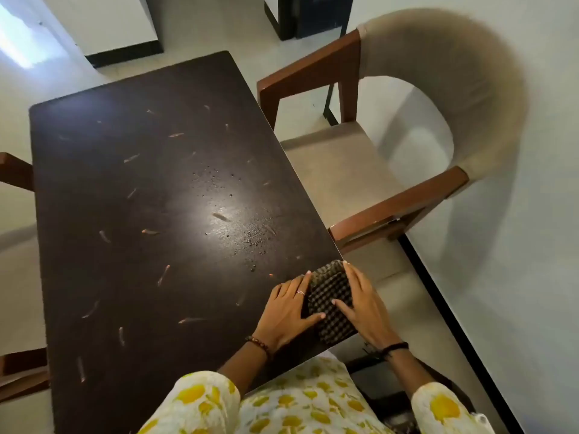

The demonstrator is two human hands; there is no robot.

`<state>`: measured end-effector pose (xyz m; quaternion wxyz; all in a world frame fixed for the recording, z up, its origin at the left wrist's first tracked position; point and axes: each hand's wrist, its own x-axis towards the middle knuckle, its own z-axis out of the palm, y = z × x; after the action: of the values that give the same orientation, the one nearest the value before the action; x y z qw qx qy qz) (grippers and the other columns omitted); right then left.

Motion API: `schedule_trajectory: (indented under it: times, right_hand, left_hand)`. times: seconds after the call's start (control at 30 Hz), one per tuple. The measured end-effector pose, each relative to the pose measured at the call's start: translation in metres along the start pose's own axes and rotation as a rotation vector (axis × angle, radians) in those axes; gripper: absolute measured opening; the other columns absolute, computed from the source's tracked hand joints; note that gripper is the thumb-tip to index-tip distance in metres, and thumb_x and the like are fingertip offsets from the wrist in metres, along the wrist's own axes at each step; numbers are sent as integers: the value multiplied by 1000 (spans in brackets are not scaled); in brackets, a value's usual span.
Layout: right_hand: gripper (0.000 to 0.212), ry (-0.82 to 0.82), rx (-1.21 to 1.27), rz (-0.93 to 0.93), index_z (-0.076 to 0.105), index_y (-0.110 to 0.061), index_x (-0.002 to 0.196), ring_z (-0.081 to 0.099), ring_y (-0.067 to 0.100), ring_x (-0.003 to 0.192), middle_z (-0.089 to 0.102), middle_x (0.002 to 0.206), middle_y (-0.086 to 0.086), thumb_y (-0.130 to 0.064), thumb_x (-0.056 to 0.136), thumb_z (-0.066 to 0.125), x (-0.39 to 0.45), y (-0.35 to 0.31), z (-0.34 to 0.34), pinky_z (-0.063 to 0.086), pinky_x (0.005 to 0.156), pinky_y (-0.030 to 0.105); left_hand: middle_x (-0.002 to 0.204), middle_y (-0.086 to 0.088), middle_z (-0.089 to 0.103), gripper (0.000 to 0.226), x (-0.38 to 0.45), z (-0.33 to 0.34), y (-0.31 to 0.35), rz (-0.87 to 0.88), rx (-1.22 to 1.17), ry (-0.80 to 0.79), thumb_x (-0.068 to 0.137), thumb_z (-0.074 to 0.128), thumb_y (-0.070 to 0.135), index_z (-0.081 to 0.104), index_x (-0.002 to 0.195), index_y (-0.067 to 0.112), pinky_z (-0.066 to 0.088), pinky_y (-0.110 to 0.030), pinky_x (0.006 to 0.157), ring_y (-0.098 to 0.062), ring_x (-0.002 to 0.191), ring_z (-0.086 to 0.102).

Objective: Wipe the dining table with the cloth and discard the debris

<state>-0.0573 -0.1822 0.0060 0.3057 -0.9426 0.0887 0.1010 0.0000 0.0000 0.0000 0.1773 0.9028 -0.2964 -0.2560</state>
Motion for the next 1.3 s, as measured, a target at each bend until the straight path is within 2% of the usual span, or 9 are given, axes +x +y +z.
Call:
schedule_trajectory:
  times: [0.1, 0.2, 0.3, 0.4, 0.53, 0.7, 0.87, 1.07, 1.3]
  right_hand:
    - [78, 33, 99, 194, 28, -12, 141, 42, 22, 119, 37, 133, 9, -38, 80, 68, 3, 0, -2, 43, 96, 35]
    - [63, 20, 79, 267, 44, -11, 125, 48, 23, 107, 41, 119, 7, -37, 75, 72, 9, -4, -4, 45, 87, 32]
    - [60, -12, 152, 359, 46, -8, 120, 51, 23, 105, 43, 117, 7, -28, 73, 76, 18, -7, -5, 42, 81, 28]
    - [57, -123, 299, 518, 54, -7, 114, 56, 23, 101, 57, 113, 8, -27, 68, 80, 28, -7, -8, 45, 81, 30]
    - [48, -266, 272, 457, 62, -10, 108, 44, 18, 104, 49, 107, 3, -34, 69, 78, 35, -2, -22, 40, 85, 29]
    - [44, -482, 779, 370, 59, -28, 104, 58, 16, 102, 62, 110, -3, -37, 66, 79, 40, -21, -56, 46, 80, 28]
    - [89, -556, 1165, 412, 57, -17, 114, 61, 19, 105, 64, 115, 4, -48, 37, 88, 72, -48, -62, 49, 83, 29]
    - [67, -762, 1556, 592, 75, -2, 86, 70, 28, 85, 71, 97, 18, -26, 27, 96, 103, -97, -38, 58, 65, 37]
    - [70, -741, 1601, 546, 73, -5, 96, 68, 28, 91, 70, 103, 16, -32, 35, 94, 131, -177, 15, 57, 68, 37]
  left_hand:
    - [139, -4, 30, 84, 10, 4, 14, -120, -13, -2, 82, 45, 60, 13, 146, 16, 18, -32, 105, -19, 126, 27]
    - [126, -1, 47, 68, 25, -3, 23, -260, -231, -16, 78, 66, 42, 33, 132, 17, 25, -36, 96, -19, 117, 41]
    - [115, 1, 57, 51, 37, -9, 21, -297, -393, -97, 75, 70, 31, 44, 117, 17, 28, -34, 90, -19, 110, 51]
    - [104, -1, 53, 39, 40, -12, 18, -327, -483, -136, 74, 72, 22, 54, 107, 11, 39, -35, 92, -20, 104, 53]
    - [98, -1, 54, 26, 36, -19, 9, -328, -715, -194, 75, 70, 11, 52, 93, 15, 46, -25, 81, -14, 92, 54]
    - [96, 1, 57, 27, 26, -51, 0, -379, -1248, -285, 79, 63, -3, 51, 91, 17, 48, -26, 82, -10, 90, 56]
    - [105, -3, 58, 31, 19, -82, -19, -408, -1540, -113, 74, 67, 2, 54, 98, 17, 51, -36, 82, -18, 98, 57]
    - [112, -6, 56, 39, -2, -123, -55, -404, -1580, 120, 68, 68, 13, 55, 104, 18, 54, -34, 73, -21, 98, 58]
    - [114, -7, 57, 27, -19, -157, -127, -488, -1371, 356, 80, 67, 10, 55, 103, 21, 55, -35, 73, -20, 97, 60]
